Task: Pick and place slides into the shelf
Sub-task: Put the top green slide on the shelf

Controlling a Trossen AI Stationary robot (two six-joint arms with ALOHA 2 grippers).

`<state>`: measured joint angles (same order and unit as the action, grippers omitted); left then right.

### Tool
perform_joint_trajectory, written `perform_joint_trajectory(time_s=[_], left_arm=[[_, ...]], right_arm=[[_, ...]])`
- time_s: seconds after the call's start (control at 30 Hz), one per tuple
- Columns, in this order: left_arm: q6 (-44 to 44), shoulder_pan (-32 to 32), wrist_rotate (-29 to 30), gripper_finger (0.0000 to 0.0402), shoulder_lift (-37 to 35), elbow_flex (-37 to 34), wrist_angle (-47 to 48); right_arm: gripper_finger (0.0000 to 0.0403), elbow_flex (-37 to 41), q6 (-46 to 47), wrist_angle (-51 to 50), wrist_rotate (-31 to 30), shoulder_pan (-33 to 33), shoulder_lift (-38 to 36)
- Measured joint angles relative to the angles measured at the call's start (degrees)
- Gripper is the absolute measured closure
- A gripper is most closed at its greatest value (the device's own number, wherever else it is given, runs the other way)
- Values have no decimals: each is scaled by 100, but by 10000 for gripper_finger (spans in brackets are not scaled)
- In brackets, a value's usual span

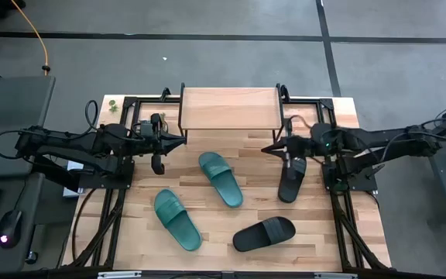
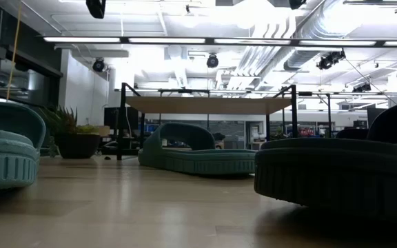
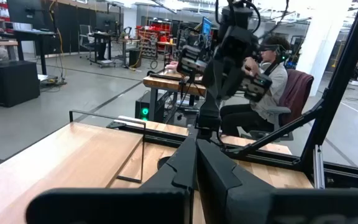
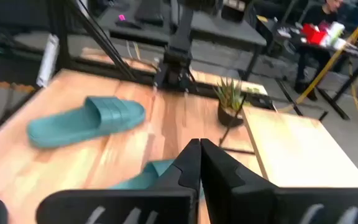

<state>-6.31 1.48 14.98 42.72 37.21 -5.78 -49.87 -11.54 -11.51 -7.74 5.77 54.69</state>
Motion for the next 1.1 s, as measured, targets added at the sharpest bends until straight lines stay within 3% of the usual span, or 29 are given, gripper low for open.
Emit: perform_joint_trajectory(time_s=[0.23,0.5,1.1], left_arm=[[1,0,0,399,2,0,35],[1,0,2,399,2,-2,39],[1,0,7,399,2,-4,32]], right_arm=[[403,0,-53,-1,-1244,526,612],[403,0,-283,117,-1885,783,1234],[403,0,-545,180,-2109,833,2321]])
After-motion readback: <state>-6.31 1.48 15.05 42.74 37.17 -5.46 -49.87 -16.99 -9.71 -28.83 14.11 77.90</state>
